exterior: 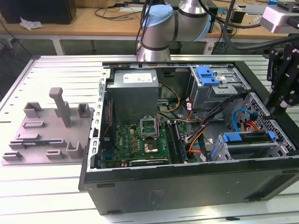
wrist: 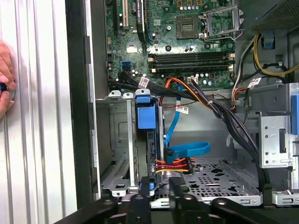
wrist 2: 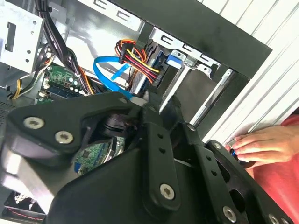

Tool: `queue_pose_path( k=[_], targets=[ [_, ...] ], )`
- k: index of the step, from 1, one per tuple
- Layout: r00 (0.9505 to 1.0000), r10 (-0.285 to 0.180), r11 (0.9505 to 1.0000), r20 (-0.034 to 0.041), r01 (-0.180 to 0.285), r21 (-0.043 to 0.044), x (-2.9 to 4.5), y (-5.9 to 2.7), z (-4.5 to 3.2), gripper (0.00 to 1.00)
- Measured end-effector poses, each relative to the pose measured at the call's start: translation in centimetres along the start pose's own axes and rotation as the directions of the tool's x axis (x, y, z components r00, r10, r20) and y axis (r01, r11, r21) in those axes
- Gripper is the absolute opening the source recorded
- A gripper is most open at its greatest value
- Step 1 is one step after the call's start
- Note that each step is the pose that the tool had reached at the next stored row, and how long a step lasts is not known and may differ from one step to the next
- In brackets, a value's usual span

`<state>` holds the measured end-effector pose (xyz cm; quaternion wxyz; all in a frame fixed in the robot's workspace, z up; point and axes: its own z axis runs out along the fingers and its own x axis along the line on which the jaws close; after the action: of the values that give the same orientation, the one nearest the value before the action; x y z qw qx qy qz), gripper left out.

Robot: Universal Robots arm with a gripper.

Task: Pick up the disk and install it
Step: 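Insert the second disk wire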

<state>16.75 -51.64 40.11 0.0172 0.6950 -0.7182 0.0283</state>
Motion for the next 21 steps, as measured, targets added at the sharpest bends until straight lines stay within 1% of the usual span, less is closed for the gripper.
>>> queue_pose_path(
  k=[1,2,3,4,5,8,11,12,13,14,15,16,17,18,20,21],
  targets=[
    [1.0,0.0,1.0,-0.0016,0.0,-0.0005,-0.06,-0.04,0.0,0.31],
    [1.0,0.0,1.0,-0.0034,0.0,-0.0011,-0.15,-0.08,-0.01,0.37],
    [1.0,0.0,1.0,-0.0049,0.0,-0.0014,-0.22,-0.12,-0.01,0.37],
    [1.0,0.0,1.0,-0.0077,0.0,-0.0018,-0.39,-0.14,-0.02,0.44],
    [0.9999,0.0,1.0,-0.0123,0.0,-0.0021,-0.62,-0.15,-0.03,0.44],
    [0.9994,-0.001,1.0,-0.0358,0.001,-0.0026,-1.6,-0.17,-0.01,0.44],
    [0.999,0.007,1.0,-0.0436,-0.007,-0.0036,-1.7,-0.15,0.21,0.44],
    [0.9989,0.009,0.9999,-0.0459,-0.01,-0.0054,-1.72,-0.16,0.24,0.44],
    [0.9988,0.011,0.9999,-0.0484,-0.012,-0.01,-1.74,-0.16,0.29,0.44],
    [0.9985,0.012,0.9996,-0.0542,-0.014,-0.0249,-1.75,-0.15,0.33,0.44],
    [0.9981,0.011,0.9989,-0.0609,-0.013,-0.0445,-1.78,-0.17,0.34,0.44],
    [0.9978,0.009,0.9981,-0.0659,-0.013,-0.0607,-1.8,-0.2,0.34,0.44],
    [0.9973,0.006,0.9965,-0.0735,-0.012,-0.0831,-1.87,-0.29,0.4,0.44],
    [0.997,0.005,0.9962,-0.0774,-0.012,-0.0864,-2.04,-0.33,0.48,0.44],
    [0.9964,0.005,0.9961,-0.0846,-0.013,-0.0869,-2.64,-0.33,0.66,0.44],
    [0.9955,0.005,0.9962,-0.0947,-0.013,-0.0864,-3.4,-0.31,0.75,0.44]
  ],
)
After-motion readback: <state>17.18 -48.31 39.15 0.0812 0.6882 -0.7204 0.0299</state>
